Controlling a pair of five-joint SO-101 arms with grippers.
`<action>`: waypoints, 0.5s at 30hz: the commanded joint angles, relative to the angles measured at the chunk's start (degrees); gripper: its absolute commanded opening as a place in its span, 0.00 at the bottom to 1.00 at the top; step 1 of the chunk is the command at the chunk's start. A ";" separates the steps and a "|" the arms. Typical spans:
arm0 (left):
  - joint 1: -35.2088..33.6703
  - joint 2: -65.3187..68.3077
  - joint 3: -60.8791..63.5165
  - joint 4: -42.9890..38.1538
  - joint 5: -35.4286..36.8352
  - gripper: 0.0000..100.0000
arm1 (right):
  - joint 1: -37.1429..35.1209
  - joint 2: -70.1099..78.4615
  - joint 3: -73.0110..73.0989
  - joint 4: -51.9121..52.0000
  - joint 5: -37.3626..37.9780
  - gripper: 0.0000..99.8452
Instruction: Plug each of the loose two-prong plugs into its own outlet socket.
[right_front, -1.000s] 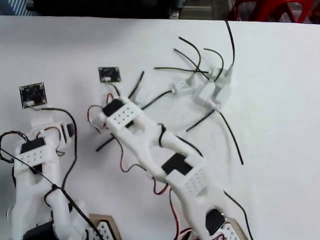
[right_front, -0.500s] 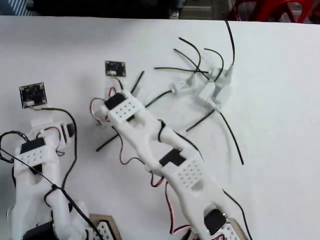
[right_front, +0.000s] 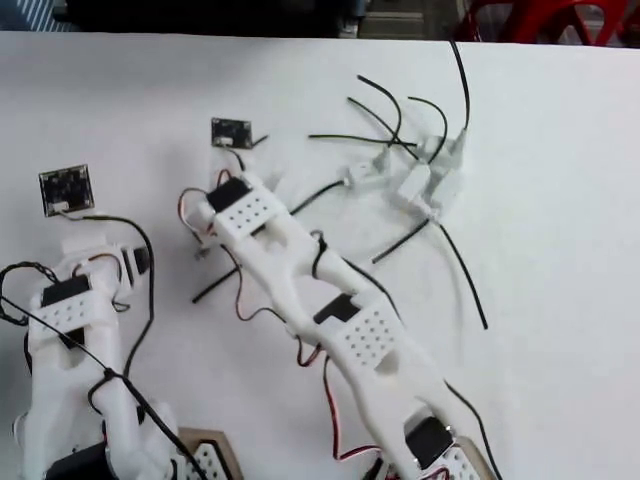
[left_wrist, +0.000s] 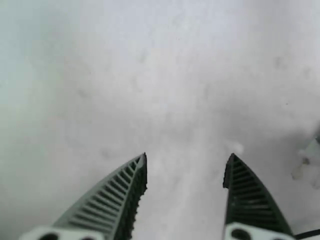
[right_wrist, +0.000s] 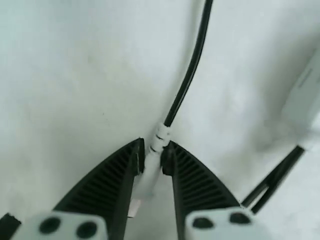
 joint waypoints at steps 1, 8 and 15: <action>-0.40 -2.15 -2.81 -1.23 0.35 0.25 | -0.84 -2.33 -2.99 4.88 2.64 0.02; -0.40 -2.15 -2.81 -1.23 0.35 0.25 | -0.84 -9.71 -5.89 14.20 16.18 0.02; -0.40 -2.15 -2.81 -1.23 0.26 0.25 | -0.22 -19.30 -5.54 25.71 30.86 0.02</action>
